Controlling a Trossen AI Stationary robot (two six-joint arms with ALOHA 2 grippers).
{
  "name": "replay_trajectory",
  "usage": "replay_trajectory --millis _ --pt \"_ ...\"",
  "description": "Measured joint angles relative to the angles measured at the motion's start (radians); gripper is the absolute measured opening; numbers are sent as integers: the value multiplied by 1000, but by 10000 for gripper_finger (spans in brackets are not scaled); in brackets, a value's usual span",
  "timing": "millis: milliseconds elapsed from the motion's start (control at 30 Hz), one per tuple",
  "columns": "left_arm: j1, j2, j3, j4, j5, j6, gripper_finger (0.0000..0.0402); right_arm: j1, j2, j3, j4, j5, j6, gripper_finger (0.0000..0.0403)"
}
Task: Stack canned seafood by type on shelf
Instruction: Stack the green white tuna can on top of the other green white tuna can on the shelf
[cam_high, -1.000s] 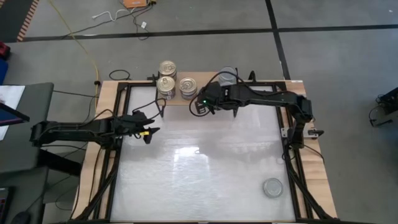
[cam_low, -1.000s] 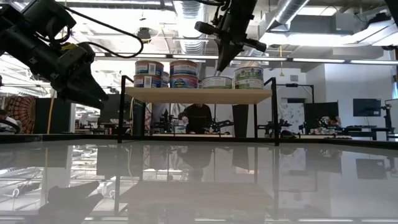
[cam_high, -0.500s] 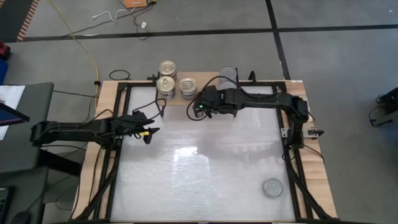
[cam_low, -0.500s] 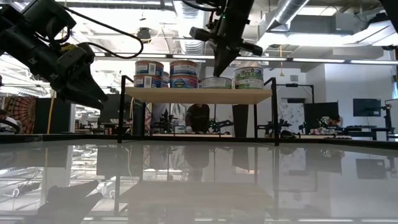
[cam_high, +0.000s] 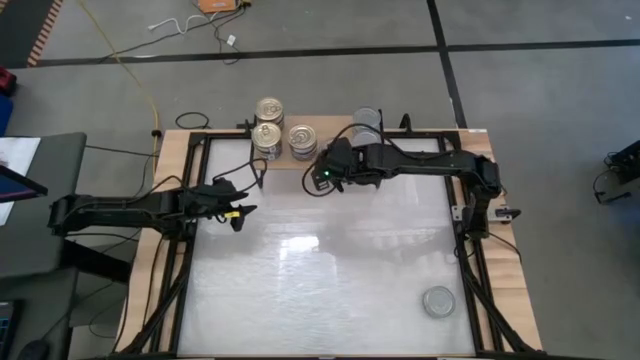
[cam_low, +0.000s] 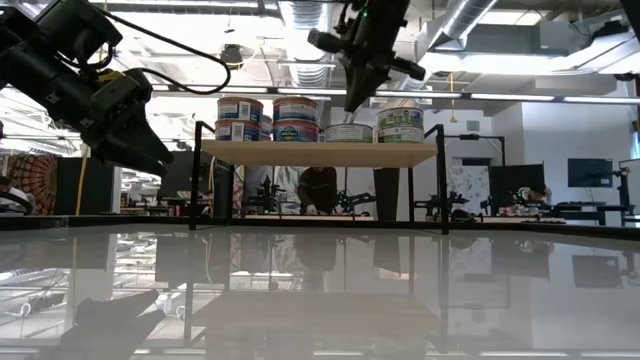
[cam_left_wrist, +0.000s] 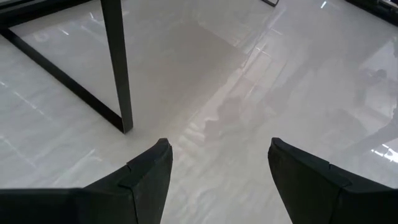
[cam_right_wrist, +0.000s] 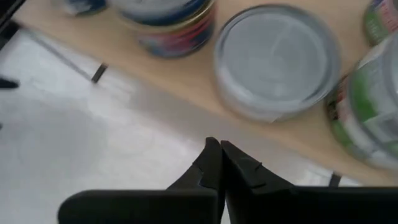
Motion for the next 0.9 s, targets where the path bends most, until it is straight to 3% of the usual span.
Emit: replay_trajectory --millis 667,900 --pt "0 0 0 4 0 0 254 172 -2 0 -4 -51 69 47" --pt "0 0 0 4 16 -12 254 286 -2 0 -402 -96 354 26"
